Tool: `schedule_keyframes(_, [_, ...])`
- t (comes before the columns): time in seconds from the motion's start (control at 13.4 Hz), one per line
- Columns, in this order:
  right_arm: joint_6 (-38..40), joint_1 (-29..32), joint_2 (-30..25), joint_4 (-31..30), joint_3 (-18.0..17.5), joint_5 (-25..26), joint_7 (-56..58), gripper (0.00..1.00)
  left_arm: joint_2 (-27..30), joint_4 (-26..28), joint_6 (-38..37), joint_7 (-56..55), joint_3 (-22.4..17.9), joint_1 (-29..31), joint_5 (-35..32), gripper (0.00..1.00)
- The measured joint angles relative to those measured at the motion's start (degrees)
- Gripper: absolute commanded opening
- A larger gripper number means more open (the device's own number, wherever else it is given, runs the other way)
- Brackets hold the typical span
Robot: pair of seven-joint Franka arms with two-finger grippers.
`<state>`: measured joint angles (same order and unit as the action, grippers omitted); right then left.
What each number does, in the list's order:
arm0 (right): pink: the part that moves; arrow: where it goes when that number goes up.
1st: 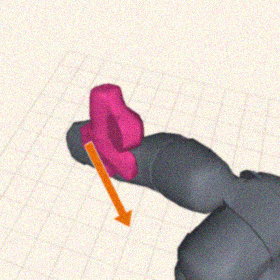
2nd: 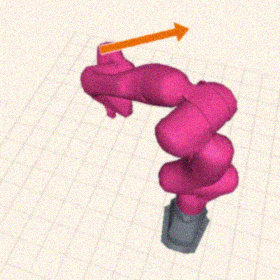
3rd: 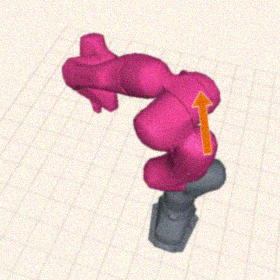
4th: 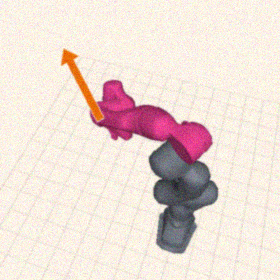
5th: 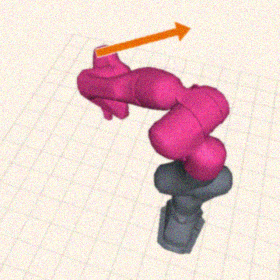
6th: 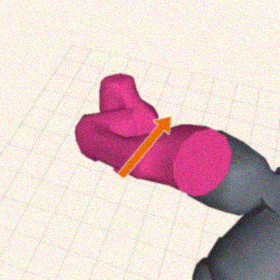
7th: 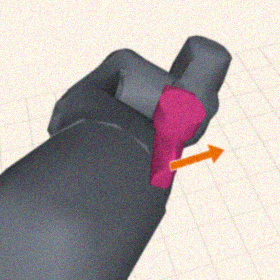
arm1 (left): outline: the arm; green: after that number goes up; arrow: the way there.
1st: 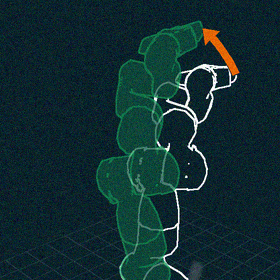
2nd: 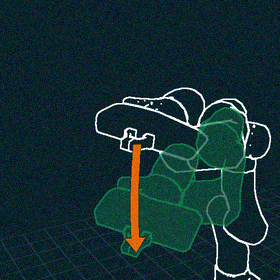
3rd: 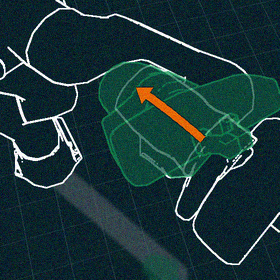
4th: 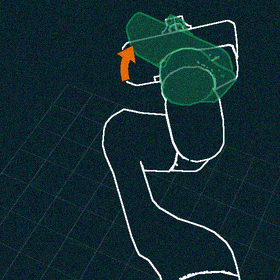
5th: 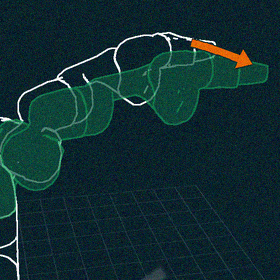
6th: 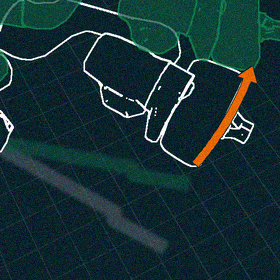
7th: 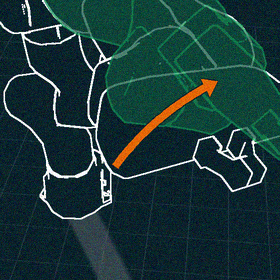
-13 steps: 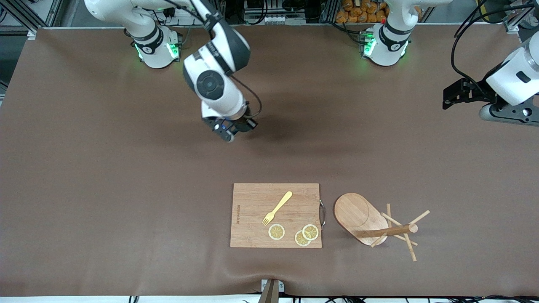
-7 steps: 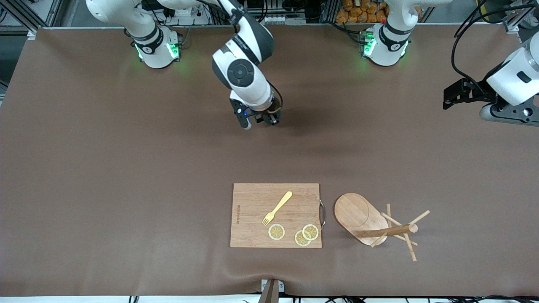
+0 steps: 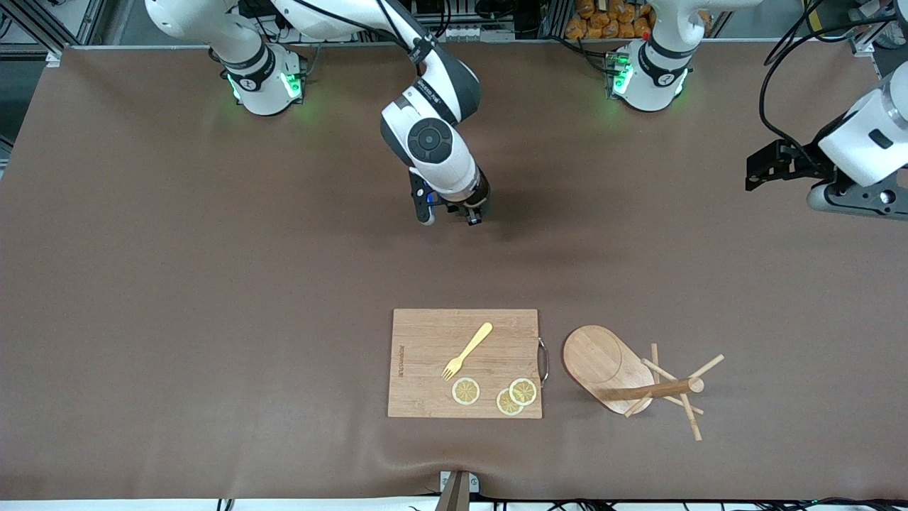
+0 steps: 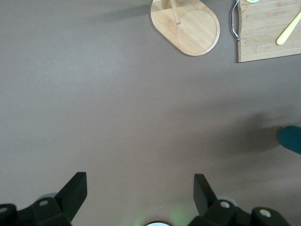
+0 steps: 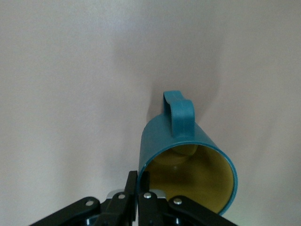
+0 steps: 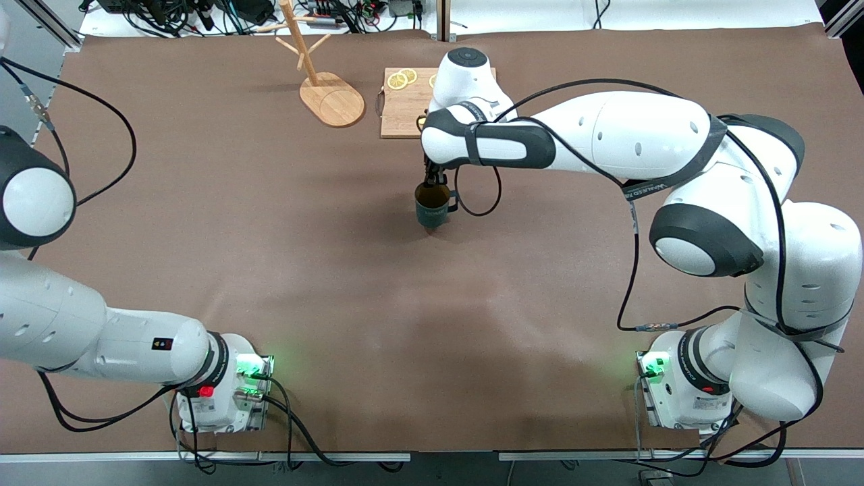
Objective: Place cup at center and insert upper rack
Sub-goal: 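Carry the held mug with the right gripper toward the table center, then lower the mug onto the table center and open the right gripper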
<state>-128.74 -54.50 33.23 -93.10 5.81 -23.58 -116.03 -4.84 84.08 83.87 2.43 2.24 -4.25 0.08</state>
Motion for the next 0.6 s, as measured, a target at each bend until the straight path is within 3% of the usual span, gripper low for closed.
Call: schedule_keyframes(0.6, [-2.43, -2.53, 3.18, 2.09, -0.03, 0.00, -2.82, 0.00, -2.51, 0.00, 0.39, -0.03, -0.07, -0.09, 0.00, 1.00])
